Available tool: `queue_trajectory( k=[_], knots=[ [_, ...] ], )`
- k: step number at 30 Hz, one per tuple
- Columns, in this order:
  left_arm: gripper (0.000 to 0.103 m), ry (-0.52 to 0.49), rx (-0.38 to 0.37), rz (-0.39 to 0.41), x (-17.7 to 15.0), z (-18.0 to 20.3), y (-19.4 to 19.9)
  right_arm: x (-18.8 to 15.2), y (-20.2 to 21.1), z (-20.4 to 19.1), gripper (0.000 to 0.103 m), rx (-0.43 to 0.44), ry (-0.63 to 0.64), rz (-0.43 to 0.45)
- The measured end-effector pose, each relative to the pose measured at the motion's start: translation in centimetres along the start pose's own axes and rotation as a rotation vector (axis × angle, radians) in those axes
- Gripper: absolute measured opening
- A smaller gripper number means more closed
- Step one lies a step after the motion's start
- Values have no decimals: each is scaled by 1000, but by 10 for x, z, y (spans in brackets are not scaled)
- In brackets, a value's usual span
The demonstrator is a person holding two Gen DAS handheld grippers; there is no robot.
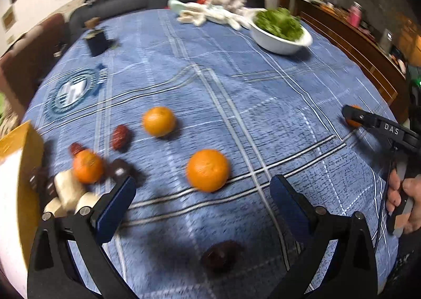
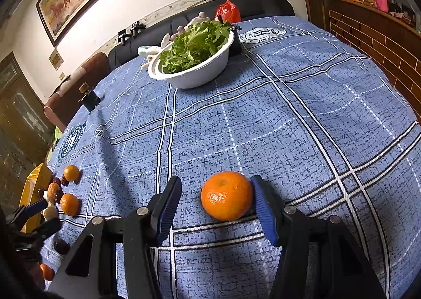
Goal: Organize fruits
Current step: 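Close the right gripper on an orange while the left gripper grasps another orange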
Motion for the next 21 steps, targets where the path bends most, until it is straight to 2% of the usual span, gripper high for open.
queue_trajectory(
  k=[3, 5, 9, 12, 17, 19, 21],
  knots=[
    [91, -10, -43, -6, 6, 1, -7, 0, -1, -4, 57, -21, 25, 2],
    [73, -26, -66, -12, 8, 2, -11, 0, -2, -4, 57, -25, 30, 1],
    [49, -43, -89, -41, 3, 3, -21, 2, -2, -3, 57, -16, 20, -1],
    [34, -48, -90, -24, 3, 3, -19, 2, -2, -2, 56, -9, 23, -6],
    [33, -47, -110, -32, 1, 6, -17, 2, -1, 1, 55, 13, 24, -18],
    [33, -47, -132, -35, -1, 10, -13, 2, -1, 2, 52, 11, 23, -20],
    [33, -43, -148, -24, 0, 12, -5, 2, 0, 5, 44, 8, 18, -21]
  ],
)
Point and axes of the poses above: each gripper's, at about its wrist camera, not at the fingertips, and y roughly against the way its jaws point, z to its right, x to its top, the point moved 4 cm from there along -y, roughly the way its jaws point
